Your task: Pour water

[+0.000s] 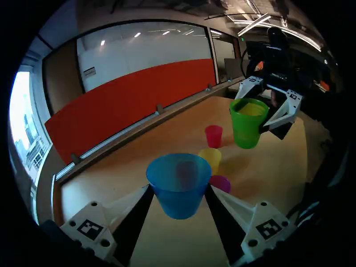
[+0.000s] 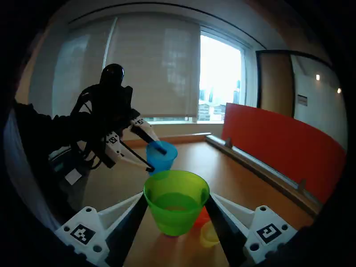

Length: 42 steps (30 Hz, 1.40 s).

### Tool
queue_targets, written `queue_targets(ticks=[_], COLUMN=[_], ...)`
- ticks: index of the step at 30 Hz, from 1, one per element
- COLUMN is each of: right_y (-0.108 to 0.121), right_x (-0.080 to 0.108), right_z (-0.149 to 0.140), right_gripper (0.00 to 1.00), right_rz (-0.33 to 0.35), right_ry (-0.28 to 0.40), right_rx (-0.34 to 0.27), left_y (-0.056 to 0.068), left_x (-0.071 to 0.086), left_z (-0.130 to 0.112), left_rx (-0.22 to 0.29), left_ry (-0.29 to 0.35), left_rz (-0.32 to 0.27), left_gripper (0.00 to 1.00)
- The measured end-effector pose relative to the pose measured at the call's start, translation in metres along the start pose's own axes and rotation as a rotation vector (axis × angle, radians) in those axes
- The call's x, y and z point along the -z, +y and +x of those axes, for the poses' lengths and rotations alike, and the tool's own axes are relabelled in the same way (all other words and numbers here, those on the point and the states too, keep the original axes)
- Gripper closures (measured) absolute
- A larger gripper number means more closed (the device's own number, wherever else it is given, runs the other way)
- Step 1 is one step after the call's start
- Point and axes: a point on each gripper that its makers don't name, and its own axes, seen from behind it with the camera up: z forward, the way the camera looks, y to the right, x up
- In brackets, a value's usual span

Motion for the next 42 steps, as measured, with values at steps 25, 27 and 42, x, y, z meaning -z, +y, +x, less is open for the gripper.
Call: queue_targets(ticks=[25,27,42], right_y=[-0.013,-0.013,-0.015], right_x=[-0.001,-0.002,-0.006], right_z=[-0.049,-0.051,-0.082], right_gripper=[0.10,0.10,0.10], right_rz=[0.043,0.046,0.066], right_ry=[-0.116,-0.120,-0.175], right_rx=[0.013,0.010,-0.012], left_y=[0.029,0.031,0.049], left_x=[-0.018,-0.020,-0.037], left_z=[-0.065,-0.069,-0.104], left_rx=[-0.097,-0.097,-0.124], left_ry=[-0.163,-0.168,-0.235], left_rz=[-0.084,-0.091,-0.143], left_gripper=[0.18,0.18,0.18])
